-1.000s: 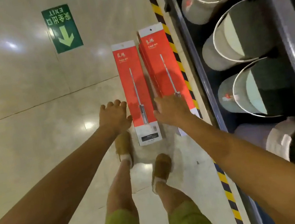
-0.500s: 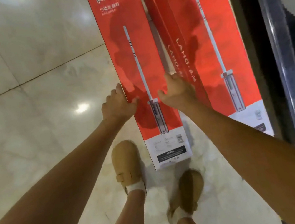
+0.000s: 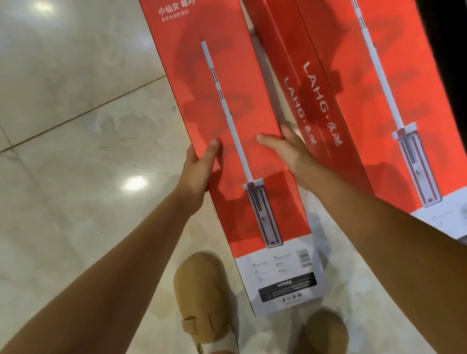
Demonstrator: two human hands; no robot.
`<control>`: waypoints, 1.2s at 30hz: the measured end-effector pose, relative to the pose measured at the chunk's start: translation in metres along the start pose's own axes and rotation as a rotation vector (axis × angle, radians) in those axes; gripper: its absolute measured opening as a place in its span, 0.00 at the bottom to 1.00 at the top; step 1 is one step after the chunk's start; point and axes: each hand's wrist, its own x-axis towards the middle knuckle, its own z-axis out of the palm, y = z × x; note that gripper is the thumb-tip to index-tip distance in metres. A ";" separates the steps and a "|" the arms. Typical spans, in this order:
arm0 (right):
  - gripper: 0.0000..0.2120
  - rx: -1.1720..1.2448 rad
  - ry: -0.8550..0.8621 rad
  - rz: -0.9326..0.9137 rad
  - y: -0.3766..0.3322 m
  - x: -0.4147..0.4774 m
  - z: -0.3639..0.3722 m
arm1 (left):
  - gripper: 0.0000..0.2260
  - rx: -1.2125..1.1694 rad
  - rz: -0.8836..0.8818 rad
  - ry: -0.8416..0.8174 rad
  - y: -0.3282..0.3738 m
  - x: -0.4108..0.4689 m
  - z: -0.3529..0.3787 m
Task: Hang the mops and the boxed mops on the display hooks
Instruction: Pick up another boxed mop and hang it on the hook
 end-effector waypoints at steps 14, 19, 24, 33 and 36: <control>0.12 0.044 -0.003 -0.144 -0.069 -0.120 -0.023 | 0.24 0.038 0.067 -0.015 0.058 -0.134 -0.011; 0.13 0.010 0.012 -0.182 -0.127 -0.197 -0.040 | 0.26 0.007 0.061 0.035 0.104 -0.213 -0.008; 0.34 -0.014 -0.082 -0.212 -0.188 -0.302 -0.060 | 0.33 0.013 0.214 0.027 0.186 -0.314 -0.011; 0.27 -0.203 -0.315 -0.290 -0.304 -0.499 -0.098 | 0.29 -0.068 0.519 0.122 0.302 -0.528 -0.021; 0.29 -0.209 -0.383 -0.316 -0.332 -0.551 -0.106 | 0.22 -0.114 0.597 0.131 0.314 -0.595 -0.018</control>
